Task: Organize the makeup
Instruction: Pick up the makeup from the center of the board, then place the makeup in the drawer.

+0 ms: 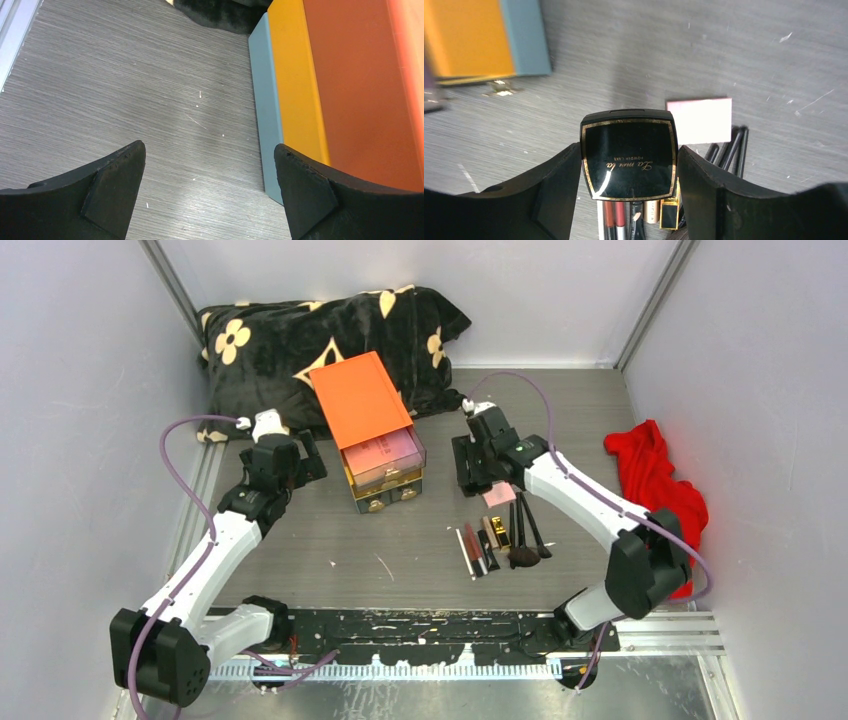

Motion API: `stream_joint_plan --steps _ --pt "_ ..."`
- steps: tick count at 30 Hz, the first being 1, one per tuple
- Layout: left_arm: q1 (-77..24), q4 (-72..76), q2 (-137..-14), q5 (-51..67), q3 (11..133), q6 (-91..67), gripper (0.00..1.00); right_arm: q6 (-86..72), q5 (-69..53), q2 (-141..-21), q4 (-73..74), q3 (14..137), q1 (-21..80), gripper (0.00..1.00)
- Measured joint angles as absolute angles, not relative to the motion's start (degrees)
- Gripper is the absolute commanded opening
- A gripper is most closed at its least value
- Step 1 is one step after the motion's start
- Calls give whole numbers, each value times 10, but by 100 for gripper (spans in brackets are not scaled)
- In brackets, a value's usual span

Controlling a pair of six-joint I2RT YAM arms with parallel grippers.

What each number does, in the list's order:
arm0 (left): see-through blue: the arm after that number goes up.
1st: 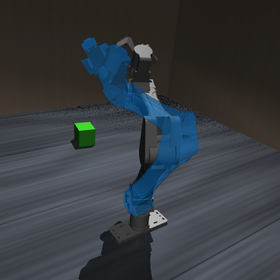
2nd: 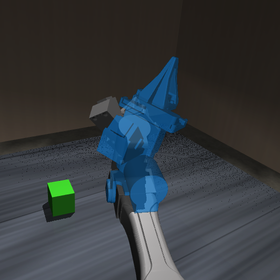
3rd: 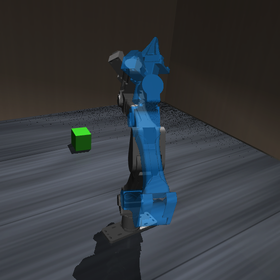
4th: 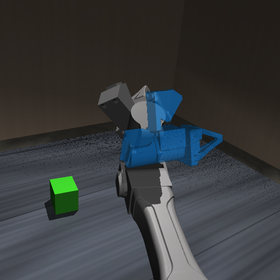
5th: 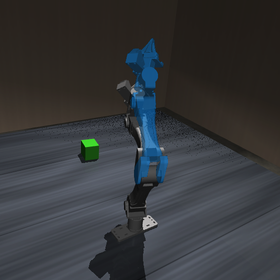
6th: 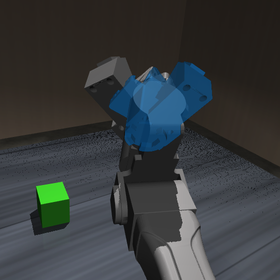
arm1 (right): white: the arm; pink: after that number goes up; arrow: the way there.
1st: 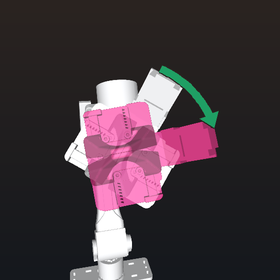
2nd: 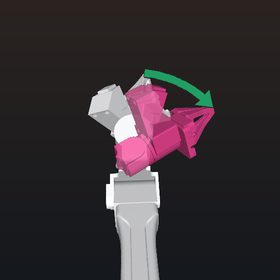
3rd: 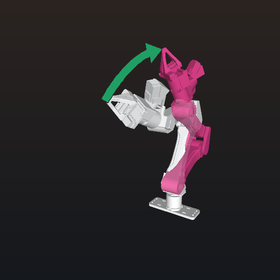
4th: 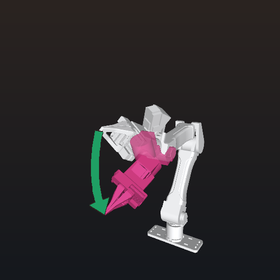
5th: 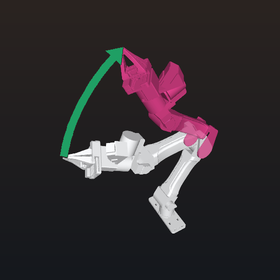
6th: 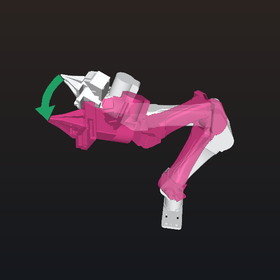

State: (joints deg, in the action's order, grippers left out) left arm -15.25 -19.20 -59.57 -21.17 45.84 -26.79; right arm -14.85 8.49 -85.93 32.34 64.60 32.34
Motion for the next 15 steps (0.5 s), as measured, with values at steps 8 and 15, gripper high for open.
stream_joint_plan --steps 8,15 --pt "-152 -192 -596 -209 458 -268 100 -130 78 -851 415 825 323 4" --pt "-152 -192 -596 -203 458 -268 100 -123 44 -910 455 1009 325 4"
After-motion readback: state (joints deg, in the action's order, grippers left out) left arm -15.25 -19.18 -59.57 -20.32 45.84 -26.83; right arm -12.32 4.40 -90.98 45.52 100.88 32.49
